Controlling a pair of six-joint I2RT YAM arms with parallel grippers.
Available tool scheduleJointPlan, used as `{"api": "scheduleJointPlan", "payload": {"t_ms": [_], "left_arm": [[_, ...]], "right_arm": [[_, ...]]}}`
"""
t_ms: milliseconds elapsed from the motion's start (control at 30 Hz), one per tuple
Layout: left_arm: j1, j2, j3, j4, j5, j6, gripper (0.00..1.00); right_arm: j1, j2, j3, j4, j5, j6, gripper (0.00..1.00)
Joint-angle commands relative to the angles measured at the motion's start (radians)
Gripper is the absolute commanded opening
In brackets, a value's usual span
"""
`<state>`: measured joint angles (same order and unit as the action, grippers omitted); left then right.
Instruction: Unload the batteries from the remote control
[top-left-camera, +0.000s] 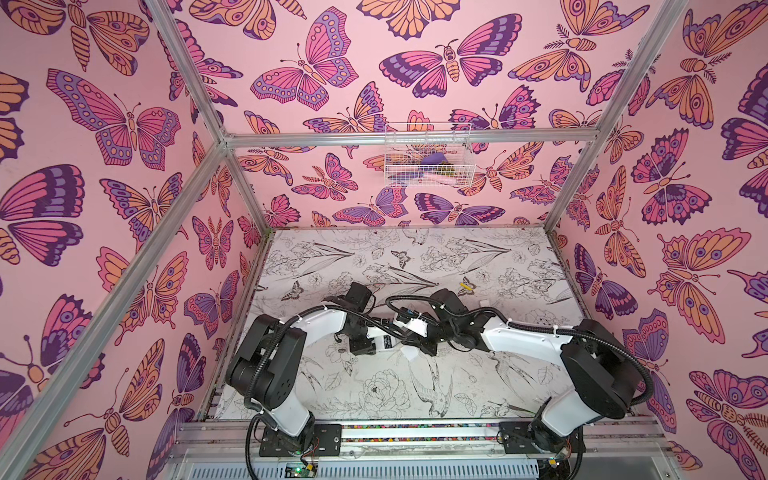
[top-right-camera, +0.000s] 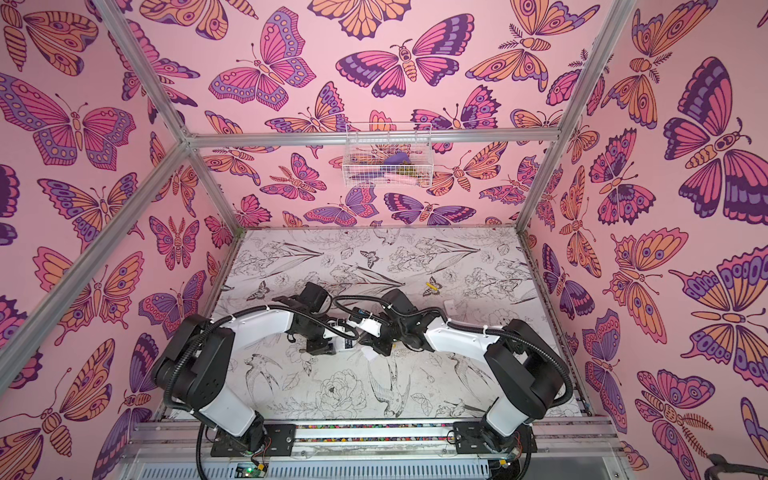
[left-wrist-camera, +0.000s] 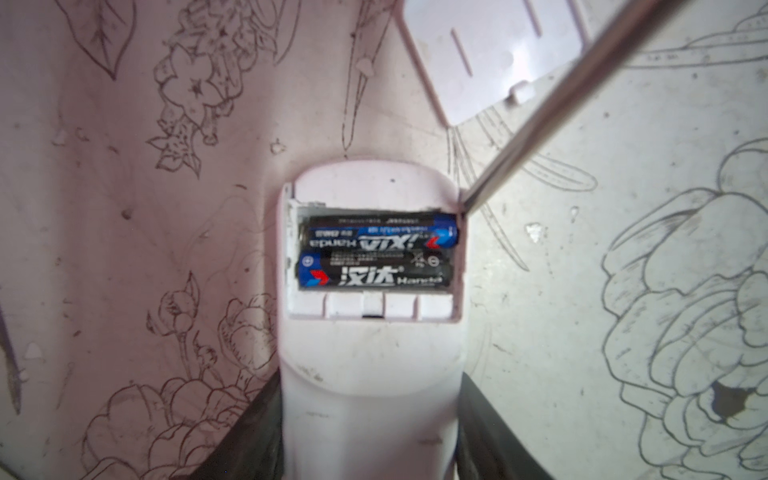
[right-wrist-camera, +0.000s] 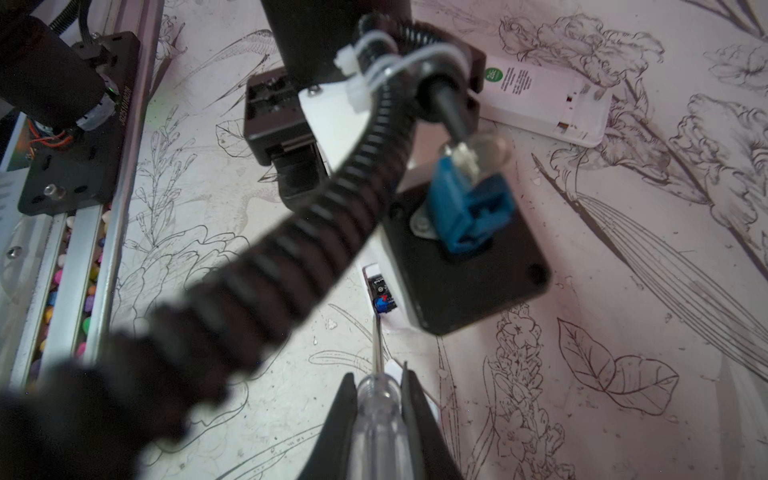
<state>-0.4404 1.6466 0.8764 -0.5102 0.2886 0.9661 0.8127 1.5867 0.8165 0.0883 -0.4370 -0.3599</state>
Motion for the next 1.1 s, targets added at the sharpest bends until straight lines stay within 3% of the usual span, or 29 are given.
{"api": "scheduleJointPlan", "payload": {"t_ms": [0,233,567,867,1067], "left_arm": [[-0.008,0.025,-0.030,-0.039,0.013,-0.057,0.44],[-0.009,0.009,-0.045,-0.037,0.012,-0.057,0.45],[-0.009,0.012,-0.040,-0.040,0.007,-0.060,0.45],[-0.011,0.011,-0.040,-0.039,0.014,-0.060,0.45],[-0.012,0.015,-0.037,-0.040,0.006,-0.057,0.45]], "right_arm": [[0.036,0.004,-0.091,0.139,0.088,-0.018,0.00],[0.060,-0.078,-0.208,0.355,0.157,-0.042,0.00],[0.051,-0.080,-0.126,0.136,0.079,-0.051,0.00],[0.050,-0.023,-0.094,0.107,0.007,-0.047,0.00],[0.047,0.008,-0.049,0.035,0.036,-0.054,0.00]]}}
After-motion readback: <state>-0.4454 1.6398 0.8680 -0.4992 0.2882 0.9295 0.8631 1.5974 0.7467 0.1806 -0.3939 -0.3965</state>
